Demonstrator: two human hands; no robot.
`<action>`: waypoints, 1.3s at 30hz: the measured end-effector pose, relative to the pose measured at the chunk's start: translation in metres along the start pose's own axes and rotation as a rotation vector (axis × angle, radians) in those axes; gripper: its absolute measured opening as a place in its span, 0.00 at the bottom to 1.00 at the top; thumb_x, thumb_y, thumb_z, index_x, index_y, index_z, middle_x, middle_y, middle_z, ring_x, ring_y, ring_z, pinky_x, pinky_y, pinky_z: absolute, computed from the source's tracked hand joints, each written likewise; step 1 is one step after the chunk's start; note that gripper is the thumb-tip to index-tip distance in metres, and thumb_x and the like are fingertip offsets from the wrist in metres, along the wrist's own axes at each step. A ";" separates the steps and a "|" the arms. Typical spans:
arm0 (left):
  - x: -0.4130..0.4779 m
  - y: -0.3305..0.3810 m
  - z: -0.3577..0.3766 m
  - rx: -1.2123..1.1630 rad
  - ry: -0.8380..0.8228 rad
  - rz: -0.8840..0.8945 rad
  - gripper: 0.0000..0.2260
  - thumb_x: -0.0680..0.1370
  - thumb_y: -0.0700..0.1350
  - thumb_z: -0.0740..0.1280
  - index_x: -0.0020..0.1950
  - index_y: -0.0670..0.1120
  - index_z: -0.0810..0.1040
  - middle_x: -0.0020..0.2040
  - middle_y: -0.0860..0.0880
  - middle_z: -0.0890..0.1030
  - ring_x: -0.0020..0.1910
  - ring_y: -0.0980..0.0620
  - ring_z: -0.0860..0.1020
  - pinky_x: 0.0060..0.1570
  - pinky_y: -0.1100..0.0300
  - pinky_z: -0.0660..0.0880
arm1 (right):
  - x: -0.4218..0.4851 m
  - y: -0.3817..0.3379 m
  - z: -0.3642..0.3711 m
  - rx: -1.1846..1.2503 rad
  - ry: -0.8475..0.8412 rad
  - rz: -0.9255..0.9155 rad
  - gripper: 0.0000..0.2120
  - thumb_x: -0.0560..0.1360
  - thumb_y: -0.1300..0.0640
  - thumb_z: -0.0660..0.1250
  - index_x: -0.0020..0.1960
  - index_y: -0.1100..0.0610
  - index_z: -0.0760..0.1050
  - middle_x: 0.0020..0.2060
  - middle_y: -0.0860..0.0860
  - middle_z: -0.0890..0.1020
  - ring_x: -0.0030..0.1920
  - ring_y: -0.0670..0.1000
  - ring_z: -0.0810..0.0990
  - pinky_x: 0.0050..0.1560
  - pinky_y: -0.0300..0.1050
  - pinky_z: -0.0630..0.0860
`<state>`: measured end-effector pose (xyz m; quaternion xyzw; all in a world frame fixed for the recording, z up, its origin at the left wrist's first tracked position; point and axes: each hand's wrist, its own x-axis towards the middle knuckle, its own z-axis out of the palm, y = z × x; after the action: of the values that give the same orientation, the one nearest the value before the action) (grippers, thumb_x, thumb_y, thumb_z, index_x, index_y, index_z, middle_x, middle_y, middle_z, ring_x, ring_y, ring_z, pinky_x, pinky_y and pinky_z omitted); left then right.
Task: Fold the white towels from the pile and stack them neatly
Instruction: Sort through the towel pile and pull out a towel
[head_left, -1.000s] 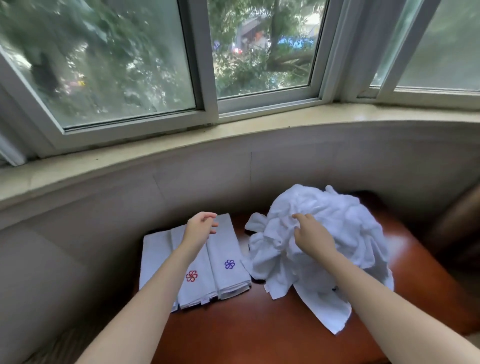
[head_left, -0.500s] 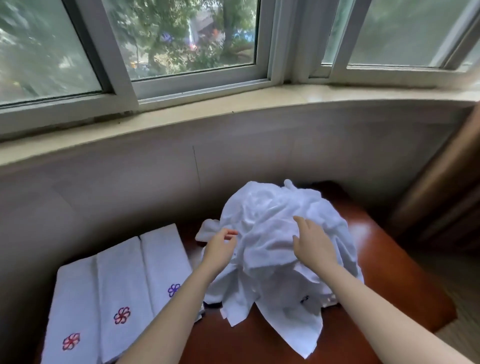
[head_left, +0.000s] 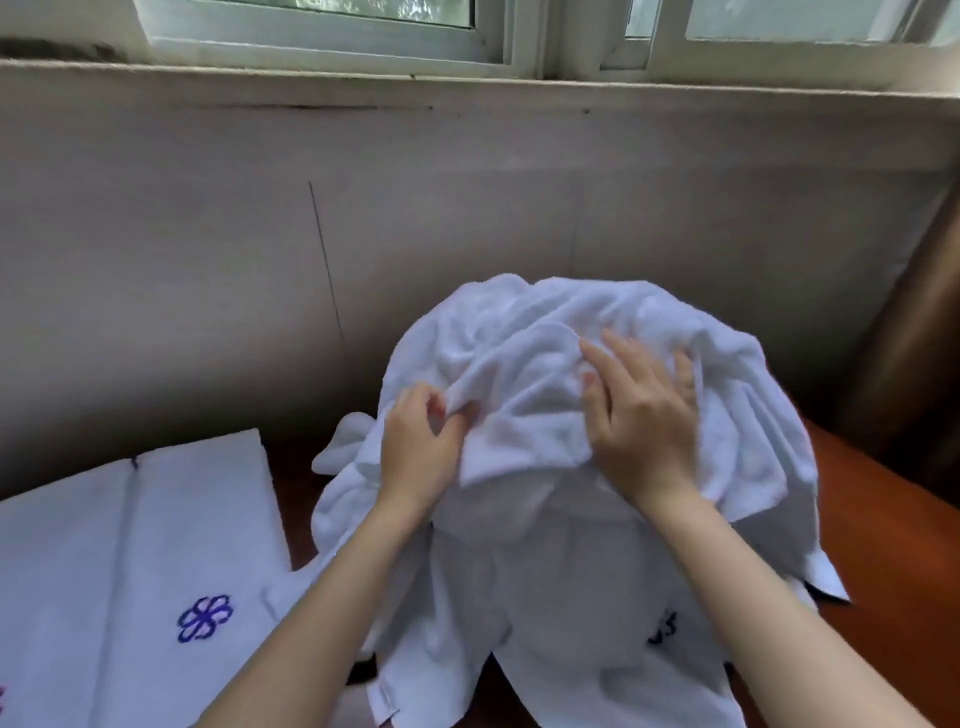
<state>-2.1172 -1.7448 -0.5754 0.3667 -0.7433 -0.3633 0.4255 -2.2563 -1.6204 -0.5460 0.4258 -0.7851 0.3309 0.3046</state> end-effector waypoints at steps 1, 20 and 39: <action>0.000 -0.001 -0.004 -0.014 0.044 0.077 0.14 0.75 0.45 0.71 0.35 0.50 0.67 0.39 0.54 0.67 0.38 0.57 0.68 0.38 0.73 0.65 | -0.001 0.000 0.002 0.015 0.049 -0.002 0.19 0.78 0.51 0.54 0.60 0.55 0.80 0.61 0.54 0.79 0.63 0.53 0.77 0.72 0.56 0.53; -0.160 0.053 -0.073 -0.318 -0.198 -0.127 0.11 0.80 0.46 0.65 0.61 0.46 0.71 0.39 0.49 0.77 0.35 0.55 0.75 0.33 0.63 0.72 | -0.093 -0.041 -0.063 0.071 -0.204 -0.129 0.12 0.75 0.56 0.61 0.57 0.53 0.77 0.55 0.53 0.77 0.58 0.57 0.74 0.63 0.52 0.63; -0.202 0.074 -0.094 -0.907 -0.394 -0.064 0.33 0.85 0.53 0.44 0.35 0.47 0.84 0.29 0.51 0.79 0.28 0.59 0.78 0.29 0.68 0.74 | -0.136 -0.107 -0.162 1.199 -0.408 -0.161 0.15 0.74 0.75 0.56 0.46 0.58 0.75 0.36 0.45 0.77 0.37 0.39 0.75 0.43 0.34 0.70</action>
<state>-1.9759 -1.5587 -0.5512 0.0916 -0.5648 -0.7256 0.3823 -2.0697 -1.4755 -0.5252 0.6344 -0.4715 0.6010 -0.1181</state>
